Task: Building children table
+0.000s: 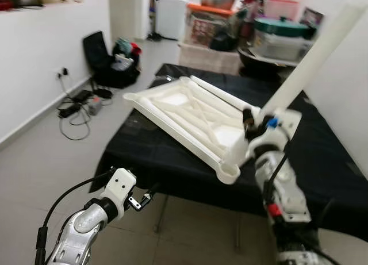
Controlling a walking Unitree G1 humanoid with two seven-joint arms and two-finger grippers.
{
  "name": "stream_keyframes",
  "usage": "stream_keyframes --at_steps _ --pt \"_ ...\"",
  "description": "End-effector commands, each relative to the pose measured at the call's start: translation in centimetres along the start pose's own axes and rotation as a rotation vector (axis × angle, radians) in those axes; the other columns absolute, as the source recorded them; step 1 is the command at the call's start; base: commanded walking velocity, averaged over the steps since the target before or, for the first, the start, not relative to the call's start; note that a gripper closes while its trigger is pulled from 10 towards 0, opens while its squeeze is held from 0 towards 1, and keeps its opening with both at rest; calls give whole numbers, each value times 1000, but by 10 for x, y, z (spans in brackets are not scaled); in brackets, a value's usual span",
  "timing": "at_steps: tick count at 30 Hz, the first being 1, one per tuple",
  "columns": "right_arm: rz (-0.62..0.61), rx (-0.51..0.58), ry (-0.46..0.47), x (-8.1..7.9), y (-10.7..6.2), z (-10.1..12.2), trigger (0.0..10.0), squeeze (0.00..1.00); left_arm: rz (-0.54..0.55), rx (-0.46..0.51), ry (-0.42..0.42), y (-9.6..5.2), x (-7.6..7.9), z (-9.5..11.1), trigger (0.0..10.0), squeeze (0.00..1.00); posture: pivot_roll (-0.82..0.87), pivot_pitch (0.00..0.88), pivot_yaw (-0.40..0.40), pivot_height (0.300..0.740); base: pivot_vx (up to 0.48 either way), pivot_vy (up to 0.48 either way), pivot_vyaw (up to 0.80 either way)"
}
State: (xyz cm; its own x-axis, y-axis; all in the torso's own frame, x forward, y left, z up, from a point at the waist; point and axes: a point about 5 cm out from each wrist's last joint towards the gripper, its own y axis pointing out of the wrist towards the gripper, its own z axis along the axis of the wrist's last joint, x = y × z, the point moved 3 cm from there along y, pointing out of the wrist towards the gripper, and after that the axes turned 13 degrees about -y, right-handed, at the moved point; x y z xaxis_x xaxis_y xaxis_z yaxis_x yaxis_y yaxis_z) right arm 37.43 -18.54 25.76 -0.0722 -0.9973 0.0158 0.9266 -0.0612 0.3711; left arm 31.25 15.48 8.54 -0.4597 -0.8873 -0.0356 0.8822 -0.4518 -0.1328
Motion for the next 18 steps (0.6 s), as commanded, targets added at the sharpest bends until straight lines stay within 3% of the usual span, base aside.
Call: stream_keyframes --at_steps 1,2,3,7,13,15,18 --pt "-10 71 28 8 6 24 10000 0 -19 -10 1 2 4 -3 10000 0 87 0 -120 740 0 0 0" --pt "-17 110 33 11 12 38 10000 0 -19 -10 2 2 3 -3 10000 0 85 0 -119 740 0 0 0" --pt "-17 110 33 11 12 38 10000 0 -19 -10 2 2 3 -3 10000 0 85 0 -119 740 0 0 0" --pt "-78 272 -6 31 28 87 10000 0 -18 -6 5 4 3 -1 10000 0 88 0 -120 740 0 0 0" --pt "-74 307 -39 33 27 95 10000 0 -13 5 8 3 3 0 10000 0 90 0 -119 740 0 0 0" --pt "-50 286 -41 27 23 89 10000 0 12 23 27 3 0 4 10000 0 87 0 -116 740 0 0 0" --pt "-3 177 -72 11 14 60 10000 0 100 118 12 5 -12 27 10000 0 91 0 -119 740 0 0 0"
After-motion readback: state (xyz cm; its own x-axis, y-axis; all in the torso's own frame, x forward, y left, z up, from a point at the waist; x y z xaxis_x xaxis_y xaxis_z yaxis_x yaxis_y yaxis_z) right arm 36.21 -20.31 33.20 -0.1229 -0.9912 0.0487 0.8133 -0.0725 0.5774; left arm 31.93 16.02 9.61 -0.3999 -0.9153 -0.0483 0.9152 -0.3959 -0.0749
